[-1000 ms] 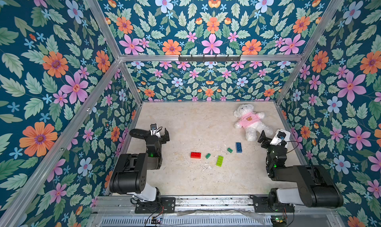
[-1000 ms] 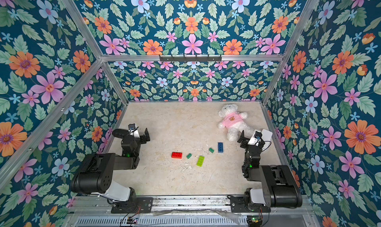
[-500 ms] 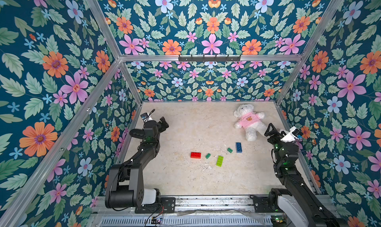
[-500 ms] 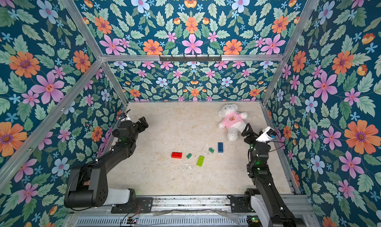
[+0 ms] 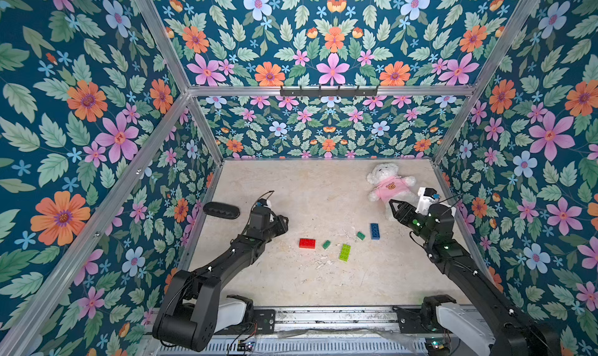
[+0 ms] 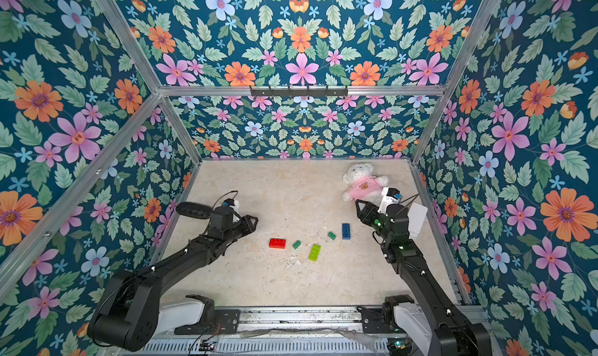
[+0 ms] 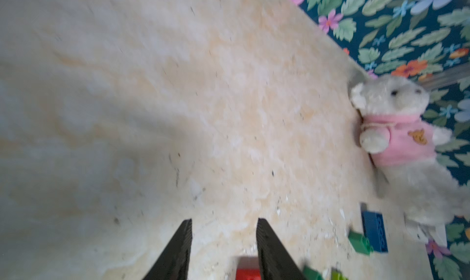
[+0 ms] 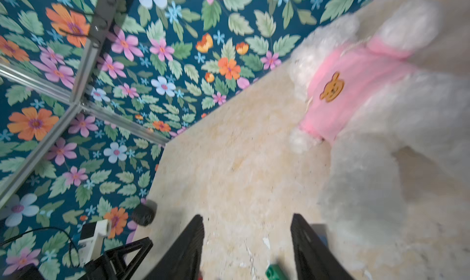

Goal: Assemble the number 5 with lego
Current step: Pick up the lego brick from the center of the board.

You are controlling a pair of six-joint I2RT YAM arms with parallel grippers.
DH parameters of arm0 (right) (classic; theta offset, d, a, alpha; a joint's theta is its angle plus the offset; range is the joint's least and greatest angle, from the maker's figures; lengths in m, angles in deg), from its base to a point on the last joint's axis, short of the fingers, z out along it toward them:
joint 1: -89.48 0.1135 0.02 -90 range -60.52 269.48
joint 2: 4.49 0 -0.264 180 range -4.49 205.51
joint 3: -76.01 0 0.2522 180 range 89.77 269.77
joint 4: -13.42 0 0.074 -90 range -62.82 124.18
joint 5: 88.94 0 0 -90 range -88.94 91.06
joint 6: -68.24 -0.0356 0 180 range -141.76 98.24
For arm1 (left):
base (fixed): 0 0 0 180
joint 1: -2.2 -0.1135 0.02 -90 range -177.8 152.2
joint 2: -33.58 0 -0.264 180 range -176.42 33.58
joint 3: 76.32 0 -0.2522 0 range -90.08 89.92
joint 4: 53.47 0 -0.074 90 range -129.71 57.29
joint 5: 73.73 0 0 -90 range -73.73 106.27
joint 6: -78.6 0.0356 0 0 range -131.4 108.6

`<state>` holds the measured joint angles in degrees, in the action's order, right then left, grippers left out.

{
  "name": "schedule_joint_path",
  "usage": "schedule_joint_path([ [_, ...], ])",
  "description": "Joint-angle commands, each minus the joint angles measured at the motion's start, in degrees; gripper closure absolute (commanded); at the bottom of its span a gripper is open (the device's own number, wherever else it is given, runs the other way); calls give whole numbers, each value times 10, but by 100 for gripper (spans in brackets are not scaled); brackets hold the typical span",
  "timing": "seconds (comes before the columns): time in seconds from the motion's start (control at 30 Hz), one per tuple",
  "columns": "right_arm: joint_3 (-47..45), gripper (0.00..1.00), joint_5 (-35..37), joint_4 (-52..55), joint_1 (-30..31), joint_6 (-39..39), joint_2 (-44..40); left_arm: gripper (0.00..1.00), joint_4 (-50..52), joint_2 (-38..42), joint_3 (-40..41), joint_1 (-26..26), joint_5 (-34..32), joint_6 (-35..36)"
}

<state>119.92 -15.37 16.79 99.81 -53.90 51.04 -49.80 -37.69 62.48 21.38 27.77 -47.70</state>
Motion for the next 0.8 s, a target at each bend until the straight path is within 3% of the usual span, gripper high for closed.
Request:
schedule_joint_path([
  [0.0,19,46,-4,80,32,21,18,53,9,18,27,27,-6,-38],
  [0.13,28,47,31,115,100,23,26,53,30,63,55,58,-61,-50],
  [0.37,25,55,56,115,189,-7,66,59,19,102,101,105,-61,-101],
  [0.77,78,57,80,107,310,-32,194,64,-59,46,140,186,-108,-154],
])
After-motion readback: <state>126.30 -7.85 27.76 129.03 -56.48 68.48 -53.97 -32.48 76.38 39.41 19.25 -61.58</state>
